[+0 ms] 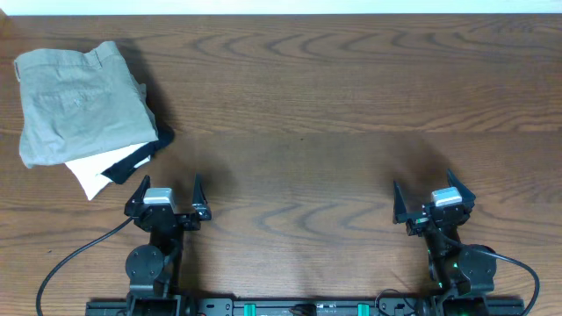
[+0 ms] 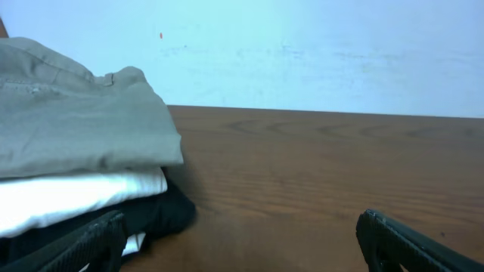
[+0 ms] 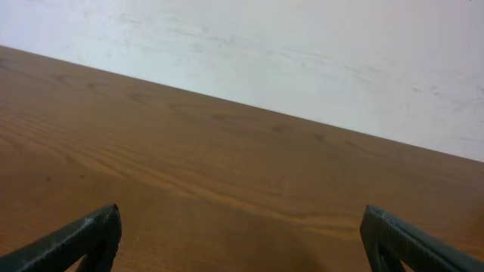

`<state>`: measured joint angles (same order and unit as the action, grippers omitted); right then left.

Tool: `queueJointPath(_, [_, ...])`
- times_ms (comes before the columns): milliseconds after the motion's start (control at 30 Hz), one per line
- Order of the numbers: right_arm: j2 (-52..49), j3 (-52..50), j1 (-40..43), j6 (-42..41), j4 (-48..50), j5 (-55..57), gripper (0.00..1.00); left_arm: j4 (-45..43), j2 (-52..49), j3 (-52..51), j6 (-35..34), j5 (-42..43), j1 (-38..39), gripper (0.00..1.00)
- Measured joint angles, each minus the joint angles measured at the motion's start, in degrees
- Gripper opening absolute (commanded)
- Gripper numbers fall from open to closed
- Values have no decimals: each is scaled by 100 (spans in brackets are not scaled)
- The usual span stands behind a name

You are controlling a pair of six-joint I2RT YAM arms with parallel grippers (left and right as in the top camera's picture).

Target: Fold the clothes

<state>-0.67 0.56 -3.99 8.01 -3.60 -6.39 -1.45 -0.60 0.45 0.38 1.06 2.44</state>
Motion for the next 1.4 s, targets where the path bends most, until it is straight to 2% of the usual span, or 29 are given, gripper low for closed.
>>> queueJointPath(233, [0, 0, 0, 0, 0, 0, 99, 308, 2, 72, -37, 31, 7, 98])
queueJointPath(1400, [0, 0, 0, 0, 0, 0, 99, 317, 2, 76, -105, 28, 31, 98])
